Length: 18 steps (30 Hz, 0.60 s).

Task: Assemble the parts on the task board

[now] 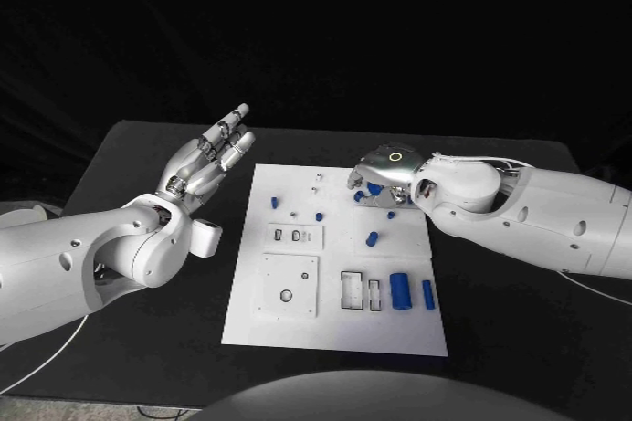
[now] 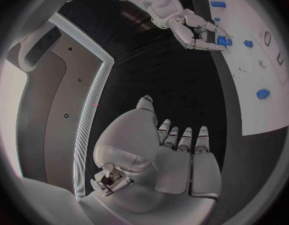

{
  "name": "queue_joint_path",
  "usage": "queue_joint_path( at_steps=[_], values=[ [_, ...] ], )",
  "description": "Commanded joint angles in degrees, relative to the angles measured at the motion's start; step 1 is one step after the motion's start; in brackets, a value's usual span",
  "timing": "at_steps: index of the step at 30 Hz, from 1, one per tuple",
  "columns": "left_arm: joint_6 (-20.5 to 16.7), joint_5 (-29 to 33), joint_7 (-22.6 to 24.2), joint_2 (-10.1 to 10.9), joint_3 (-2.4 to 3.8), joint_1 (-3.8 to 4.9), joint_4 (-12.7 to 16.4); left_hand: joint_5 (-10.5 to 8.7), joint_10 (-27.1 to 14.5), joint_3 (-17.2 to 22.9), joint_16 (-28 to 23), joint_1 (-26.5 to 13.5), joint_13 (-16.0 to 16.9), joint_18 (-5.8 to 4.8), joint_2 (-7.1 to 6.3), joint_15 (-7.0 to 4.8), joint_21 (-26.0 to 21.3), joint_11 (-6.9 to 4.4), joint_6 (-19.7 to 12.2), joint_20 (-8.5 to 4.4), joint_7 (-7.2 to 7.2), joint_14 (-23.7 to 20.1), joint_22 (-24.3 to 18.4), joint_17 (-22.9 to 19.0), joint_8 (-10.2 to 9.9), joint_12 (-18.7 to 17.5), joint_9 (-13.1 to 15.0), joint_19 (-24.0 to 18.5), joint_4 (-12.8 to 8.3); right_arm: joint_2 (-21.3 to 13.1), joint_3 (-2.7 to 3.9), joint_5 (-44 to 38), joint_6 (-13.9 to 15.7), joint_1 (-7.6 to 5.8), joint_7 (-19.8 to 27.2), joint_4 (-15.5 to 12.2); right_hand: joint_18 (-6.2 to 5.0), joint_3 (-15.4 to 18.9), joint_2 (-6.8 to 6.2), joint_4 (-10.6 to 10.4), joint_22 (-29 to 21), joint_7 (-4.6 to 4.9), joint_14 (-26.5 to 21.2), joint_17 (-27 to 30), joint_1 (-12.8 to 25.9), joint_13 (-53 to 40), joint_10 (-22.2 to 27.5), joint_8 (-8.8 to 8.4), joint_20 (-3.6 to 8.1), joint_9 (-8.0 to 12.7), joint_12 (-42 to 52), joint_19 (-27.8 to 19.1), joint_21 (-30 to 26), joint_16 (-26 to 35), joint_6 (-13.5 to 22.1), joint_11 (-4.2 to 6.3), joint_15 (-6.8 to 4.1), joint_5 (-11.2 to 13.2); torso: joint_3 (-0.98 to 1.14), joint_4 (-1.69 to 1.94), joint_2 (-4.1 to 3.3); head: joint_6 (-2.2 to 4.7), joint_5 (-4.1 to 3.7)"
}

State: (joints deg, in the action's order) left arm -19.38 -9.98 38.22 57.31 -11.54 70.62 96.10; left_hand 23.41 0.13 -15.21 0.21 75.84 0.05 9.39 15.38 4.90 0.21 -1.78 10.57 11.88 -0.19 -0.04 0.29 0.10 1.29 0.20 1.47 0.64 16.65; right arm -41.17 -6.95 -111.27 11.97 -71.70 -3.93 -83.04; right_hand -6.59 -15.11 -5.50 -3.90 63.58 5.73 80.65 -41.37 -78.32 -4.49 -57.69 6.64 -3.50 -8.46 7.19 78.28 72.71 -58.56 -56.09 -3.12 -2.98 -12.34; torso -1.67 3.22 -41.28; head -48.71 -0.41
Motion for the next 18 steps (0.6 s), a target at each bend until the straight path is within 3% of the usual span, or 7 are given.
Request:
queue_joint_path(
  at_steps=[1,18],
  values=[
    [1.43,0.31,0.36,-0.16,0.03,0.00,-0.04,0.27,-0.10,0.38,-0.21,0.54,-0.04,0.97,-0.14,0.49,0.27,0.47,0.03,0.45,0.35,0.04,0.05,-0.10,0.28,-0.19,0.05,-0.09,0.04,0.59,0.04,0.04,0.82,0.37,0.79,1.07,0.94,-0.72,-0.01,0.06,0.13,-0.10,-0.24,-0.09,-0.59,0.15,-0.51,0.04,-0.02,-0.09,-0.38,-0.48,0.22,-0.30,-0.43,0.07,0.23,-1.03,-0.06,0.03,0.16,-0.31,-0.01],
    [2.27,0.56,-0.56,-0.33,0.02,-0.04,-0.65,1.42,-0.13,0.76,-0.21,1.64,-0.05,0.98,-0.24,0.79,0.44,0.86,0.21,1.00,0.82,0.04,0.16,-0.10,0.30,-0.20,0.07,0.12,-0.16,1.76,0.13,-0.05,1.46,1.40,0.21,3.69,0.87,-1.18,-0.33,0.04,0.02,-0.40,-0.59,0.24,-0.44,0.34,-0.29,-0.01,-0.05,-0.22,-0.86,-0.78,0.05,-0.12,-0.73,0.17,0.22,-1.44,-0.20,0.02,0.50,-1.29,0.15]
  ],
)
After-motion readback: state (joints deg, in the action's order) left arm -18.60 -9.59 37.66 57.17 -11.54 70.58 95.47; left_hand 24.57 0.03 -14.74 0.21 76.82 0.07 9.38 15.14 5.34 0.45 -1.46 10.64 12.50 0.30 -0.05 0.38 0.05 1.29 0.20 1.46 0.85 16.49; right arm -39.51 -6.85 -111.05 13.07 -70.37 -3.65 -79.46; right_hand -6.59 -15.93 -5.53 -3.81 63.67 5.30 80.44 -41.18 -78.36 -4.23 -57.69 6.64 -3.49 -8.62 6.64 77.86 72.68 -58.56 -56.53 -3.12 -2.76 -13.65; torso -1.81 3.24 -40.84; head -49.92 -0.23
